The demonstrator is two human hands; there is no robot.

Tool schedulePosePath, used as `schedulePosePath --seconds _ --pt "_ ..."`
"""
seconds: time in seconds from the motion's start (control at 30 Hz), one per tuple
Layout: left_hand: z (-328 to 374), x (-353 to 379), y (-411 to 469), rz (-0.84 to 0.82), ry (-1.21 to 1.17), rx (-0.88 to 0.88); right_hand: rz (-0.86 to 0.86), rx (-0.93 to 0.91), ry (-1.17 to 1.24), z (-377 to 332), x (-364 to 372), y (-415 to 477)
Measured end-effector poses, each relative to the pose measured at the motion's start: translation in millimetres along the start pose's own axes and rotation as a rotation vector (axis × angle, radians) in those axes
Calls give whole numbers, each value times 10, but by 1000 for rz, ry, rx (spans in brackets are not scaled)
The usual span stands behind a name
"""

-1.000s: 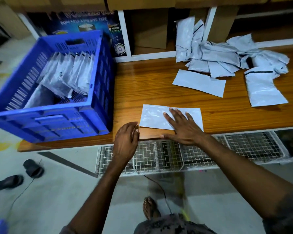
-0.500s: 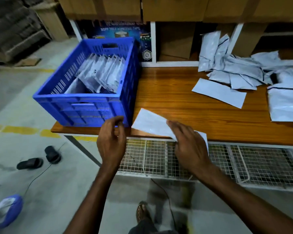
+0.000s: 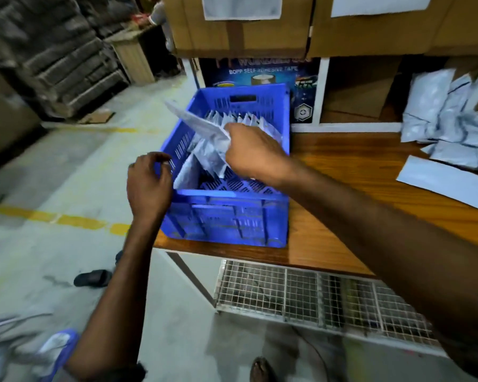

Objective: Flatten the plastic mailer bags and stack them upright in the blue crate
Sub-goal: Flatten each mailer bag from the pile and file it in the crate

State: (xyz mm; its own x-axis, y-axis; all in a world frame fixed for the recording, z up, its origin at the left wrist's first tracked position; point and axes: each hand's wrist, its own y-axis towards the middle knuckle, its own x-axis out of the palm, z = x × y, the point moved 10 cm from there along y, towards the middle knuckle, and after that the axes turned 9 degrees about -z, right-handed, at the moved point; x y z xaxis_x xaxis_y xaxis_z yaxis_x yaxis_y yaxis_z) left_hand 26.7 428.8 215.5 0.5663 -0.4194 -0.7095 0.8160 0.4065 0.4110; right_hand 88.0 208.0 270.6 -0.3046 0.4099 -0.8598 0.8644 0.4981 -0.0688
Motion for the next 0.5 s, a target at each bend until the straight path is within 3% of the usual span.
schedulePosePath --seconds 0.07,0.17,0.23,0.33,0.43,0.5 --pt "-141 134 259 -149 104 -27 -236 82 -53 -26 327 397" --pt "-246 163 517 -196 189 -88 -454 94 -85 69 806 717" --pt "-248 204 625 -218 232 -82 -488 120 -20 195 1098 932" --pt "-209 281 625 -242 328 -55 -536 221 278 215 1568 1101" --pt "-284 281 593 -210 272 -78 -522 295 673 285 2138 1472" --pt "-355 257 603 -192 211 -114 -500 279 719 334 2265 1604"
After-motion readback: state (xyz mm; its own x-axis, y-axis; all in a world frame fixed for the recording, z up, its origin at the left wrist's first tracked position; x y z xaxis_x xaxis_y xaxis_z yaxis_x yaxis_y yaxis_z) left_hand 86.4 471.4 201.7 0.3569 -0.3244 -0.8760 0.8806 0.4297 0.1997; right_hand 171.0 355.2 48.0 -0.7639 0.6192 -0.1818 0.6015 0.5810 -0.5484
